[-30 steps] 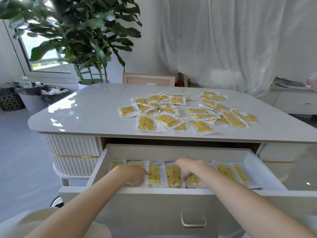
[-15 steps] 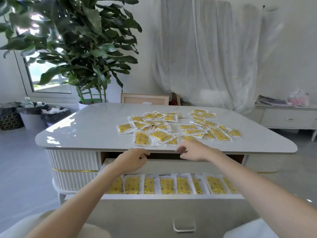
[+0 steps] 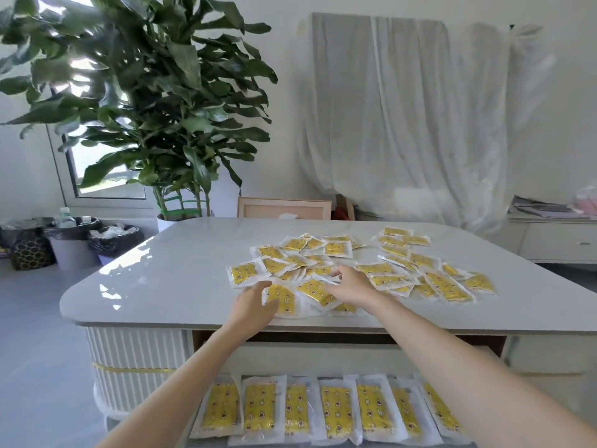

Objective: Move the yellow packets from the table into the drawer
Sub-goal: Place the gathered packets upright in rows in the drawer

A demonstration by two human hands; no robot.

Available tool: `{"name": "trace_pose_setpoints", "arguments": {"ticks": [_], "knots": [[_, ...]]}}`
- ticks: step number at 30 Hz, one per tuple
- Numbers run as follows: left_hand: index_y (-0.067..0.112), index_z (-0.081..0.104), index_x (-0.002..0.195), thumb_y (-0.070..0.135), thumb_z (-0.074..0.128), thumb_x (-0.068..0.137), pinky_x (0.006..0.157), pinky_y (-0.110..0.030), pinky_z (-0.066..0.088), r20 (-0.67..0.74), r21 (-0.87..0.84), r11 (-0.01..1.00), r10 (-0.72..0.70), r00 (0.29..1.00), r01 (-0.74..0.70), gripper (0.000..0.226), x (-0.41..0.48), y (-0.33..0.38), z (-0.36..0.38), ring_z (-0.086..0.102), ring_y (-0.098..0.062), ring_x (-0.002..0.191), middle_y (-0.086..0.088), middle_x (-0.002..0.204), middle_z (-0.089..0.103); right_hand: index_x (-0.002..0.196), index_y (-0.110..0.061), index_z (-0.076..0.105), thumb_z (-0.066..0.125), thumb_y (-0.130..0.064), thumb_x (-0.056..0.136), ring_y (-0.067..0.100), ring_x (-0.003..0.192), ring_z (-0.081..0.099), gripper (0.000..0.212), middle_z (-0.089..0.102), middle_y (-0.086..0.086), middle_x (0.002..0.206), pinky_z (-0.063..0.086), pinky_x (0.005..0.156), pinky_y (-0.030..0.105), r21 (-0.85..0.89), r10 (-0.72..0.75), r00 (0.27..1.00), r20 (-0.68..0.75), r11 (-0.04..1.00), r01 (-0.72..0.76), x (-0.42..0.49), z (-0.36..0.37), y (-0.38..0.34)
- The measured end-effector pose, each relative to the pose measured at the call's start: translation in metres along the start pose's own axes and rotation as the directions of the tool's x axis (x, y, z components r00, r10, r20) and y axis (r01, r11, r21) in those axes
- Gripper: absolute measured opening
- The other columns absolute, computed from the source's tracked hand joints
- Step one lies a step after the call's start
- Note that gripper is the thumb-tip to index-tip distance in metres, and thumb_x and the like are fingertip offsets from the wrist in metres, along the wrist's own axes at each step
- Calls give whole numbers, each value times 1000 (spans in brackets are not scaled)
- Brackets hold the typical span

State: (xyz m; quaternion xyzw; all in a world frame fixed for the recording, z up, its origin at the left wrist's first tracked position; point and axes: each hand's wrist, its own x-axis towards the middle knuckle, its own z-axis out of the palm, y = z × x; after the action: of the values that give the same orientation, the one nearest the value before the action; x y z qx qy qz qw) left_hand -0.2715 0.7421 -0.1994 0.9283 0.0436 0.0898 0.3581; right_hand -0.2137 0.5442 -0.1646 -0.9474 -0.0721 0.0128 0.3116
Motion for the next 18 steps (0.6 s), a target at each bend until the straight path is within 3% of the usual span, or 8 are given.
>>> {"name": "trace_pose_setpoints", "arguments": {"ticks": [4,6,8,14,18], "knots": [[29,30,144,47,54,86,105,-38,37,36,74,994,-86,996,84,66,24,-5,15,39,-28,131,-4,139,49,146,-22,30,62,-55,82,29,140,23,79,39,11,143,34,108,41,-115,131,988,80,986,-121,27,20,-1],[31,29,145,53,57,81,106,-38,33,12,159,982,-109,994,105,73,32,-5,18,31,-28,136,-2,145,43,145,-23,30,68,-61,74,32,141,19,89,38,8,146,29,110,45,-224,135,989,60,967,-119,35,28,-3],[31,28,145,55,63,77,107,-38,32,-17,163,976,-146,989,147,80,39,-5,19,29,-28,136,-3,145,41,143,-24,32,75,-58,68,32,140,20,93,40,6,143,29,109,45,-219,132,991,13,968,-126,40,30,-5],[31,28,144,53,75,66,104,-38,40,-20,59,970,-234,972,235,93,55,-10,19,43,-26,128,1,136,52,134,-21,41,83,-48,63,29,131,29,87,46,8,132,32,101,38,-185,194,978,-75,961,-205,50,29,-8],[21,28,145,33,78,71,93,-30,45,-4,-121,964,-239,971,237,90,50,-10,16,49,-23,122,-4,136,49,117,-18,48,82,-52,62,29,126,35,73,50,6,125,31,99,39,-256,219,974,-60,940,-227,45,27,-10]]}}
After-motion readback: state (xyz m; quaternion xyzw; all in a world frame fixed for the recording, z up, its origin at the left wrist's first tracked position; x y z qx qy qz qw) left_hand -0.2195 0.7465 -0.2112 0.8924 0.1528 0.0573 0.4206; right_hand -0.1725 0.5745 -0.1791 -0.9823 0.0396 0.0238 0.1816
